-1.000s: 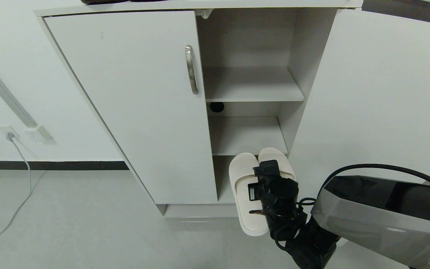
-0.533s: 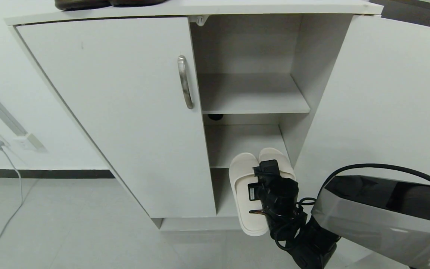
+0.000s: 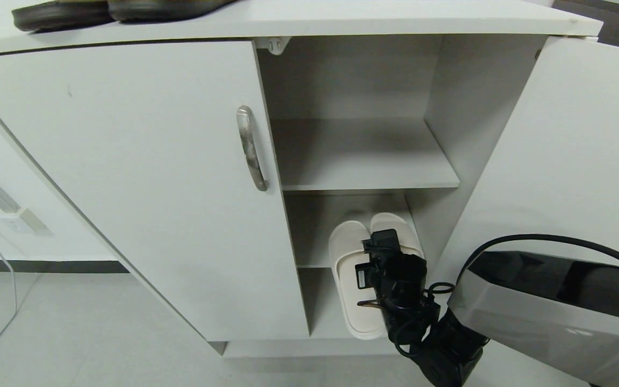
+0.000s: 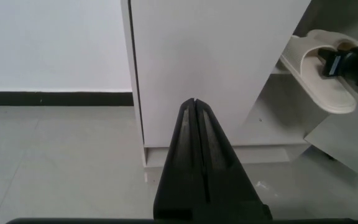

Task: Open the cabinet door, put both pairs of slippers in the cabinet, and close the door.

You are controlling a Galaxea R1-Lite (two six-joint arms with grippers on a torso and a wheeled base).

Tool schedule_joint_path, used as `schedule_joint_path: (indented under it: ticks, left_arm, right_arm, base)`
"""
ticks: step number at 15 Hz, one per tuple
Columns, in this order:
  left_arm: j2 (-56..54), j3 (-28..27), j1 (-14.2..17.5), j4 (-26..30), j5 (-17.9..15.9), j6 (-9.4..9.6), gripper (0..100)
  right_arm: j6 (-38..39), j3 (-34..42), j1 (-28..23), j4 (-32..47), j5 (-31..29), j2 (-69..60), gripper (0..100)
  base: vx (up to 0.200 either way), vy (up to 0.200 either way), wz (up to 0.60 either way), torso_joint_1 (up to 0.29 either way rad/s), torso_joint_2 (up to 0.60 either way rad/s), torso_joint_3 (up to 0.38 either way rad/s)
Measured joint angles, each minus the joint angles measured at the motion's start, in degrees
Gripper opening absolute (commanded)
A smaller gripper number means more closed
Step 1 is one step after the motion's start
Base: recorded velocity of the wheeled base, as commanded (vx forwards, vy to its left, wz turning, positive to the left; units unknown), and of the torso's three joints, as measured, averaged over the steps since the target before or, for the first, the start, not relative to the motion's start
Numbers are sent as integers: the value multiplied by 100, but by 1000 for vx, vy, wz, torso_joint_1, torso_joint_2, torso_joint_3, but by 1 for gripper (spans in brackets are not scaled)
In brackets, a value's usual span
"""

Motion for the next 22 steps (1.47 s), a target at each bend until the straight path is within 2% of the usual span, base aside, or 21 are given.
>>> schedule_joint_path:
  ticks: [3,8,12,17,22]
  left_arm:
    - [0,0,-2,0,1,0,0]
    - [0,0,0,-1,9,-2,0]
    - [0,2,0,0,9,-2,0]
    - [0,2,0,-1,6,-7,0]
    - [0,2,0,0,9,-5,0]
  right_arm:
    - [49,-790,-99,666,13,88,0]
    - [112,-2671,-251,1955,18,546,0]
    - [117,-3745,-375,2595,16,926,0]
    - [117,-4347,-490,2866,27,1204,0]
    - [126,-4501,-549,2976,24,1290,0]
  base:
    - [0,0,0,0,0,0]
    - [0,0,0,0,0,0]
    - [0,0,0,0,0,0]
    - [0,0,0,0,0,0]
    - [0,0,0,0,0,0]
